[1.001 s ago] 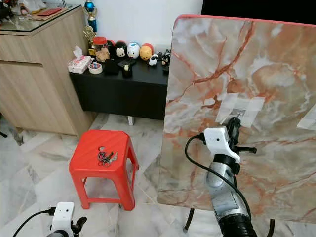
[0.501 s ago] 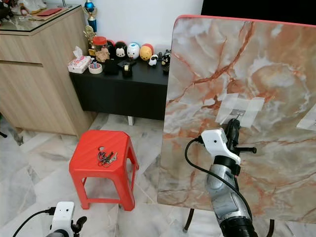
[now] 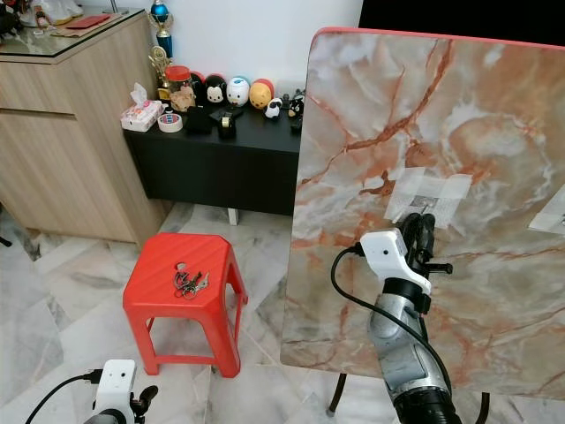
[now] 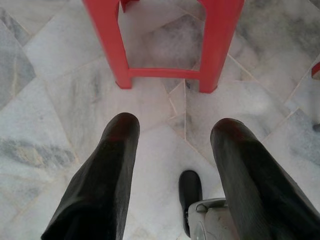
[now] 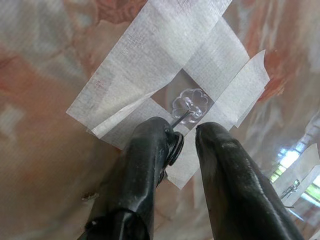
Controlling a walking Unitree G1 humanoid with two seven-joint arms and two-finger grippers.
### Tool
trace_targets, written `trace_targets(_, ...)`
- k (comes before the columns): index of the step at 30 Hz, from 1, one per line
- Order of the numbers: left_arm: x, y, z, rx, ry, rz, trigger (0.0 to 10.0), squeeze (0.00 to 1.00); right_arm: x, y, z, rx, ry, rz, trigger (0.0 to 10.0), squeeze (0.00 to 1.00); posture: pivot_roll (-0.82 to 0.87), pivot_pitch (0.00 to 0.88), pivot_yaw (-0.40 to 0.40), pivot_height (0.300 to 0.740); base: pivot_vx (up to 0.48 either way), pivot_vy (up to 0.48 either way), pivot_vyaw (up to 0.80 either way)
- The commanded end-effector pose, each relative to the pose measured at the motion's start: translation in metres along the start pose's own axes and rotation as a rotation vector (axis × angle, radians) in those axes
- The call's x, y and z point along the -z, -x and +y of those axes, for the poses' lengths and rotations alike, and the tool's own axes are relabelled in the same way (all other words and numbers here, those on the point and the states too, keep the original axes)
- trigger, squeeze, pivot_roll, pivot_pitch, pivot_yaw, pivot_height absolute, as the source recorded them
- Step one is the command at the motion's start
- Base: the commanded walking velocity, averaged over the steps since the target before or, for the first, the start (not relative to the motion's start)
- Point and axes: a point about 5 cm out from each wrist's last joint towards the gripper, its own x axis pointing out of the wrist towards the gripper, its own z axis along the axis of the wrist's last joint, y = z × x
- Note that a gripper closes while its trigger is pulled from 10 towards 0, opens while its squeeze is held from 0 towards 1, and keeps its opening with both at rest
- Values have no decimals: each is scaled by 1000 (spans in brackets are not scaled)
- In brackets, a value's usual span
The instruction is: Hang keys on a hook
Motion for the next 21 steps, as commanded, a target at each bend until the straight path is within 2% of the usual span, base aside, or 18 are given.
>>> trace_targets(1,0,-1,-2,-1,8,5,10000,0,0,3,3,-33,-5,2,10000,0,71,0,-55,740,0,0,0)
trace_targets(8,-1,-1,-2,0,5,8,10000,0,-1,4,5,-50,-30,-2,10000,0,71,0,-55,740,0,0,0)
trace_targets(11,0,-1,-1,-2,4,12,10000,0,-7,5,5,-54,-79,-36,10000,0,71,0,-54,740,0,0,0)
trace_targets(13,2,0,1,-5,3,19,10000,0,-15,7,6,-64,-150,-73,10000,0,70,0,-55,740,0,0,0)
trace_targets(21,5,2,5,-7,4,28,10000,0,-14,10,2,-36,-162,-65,10000,0,69,0,-54,740,0,0,0)
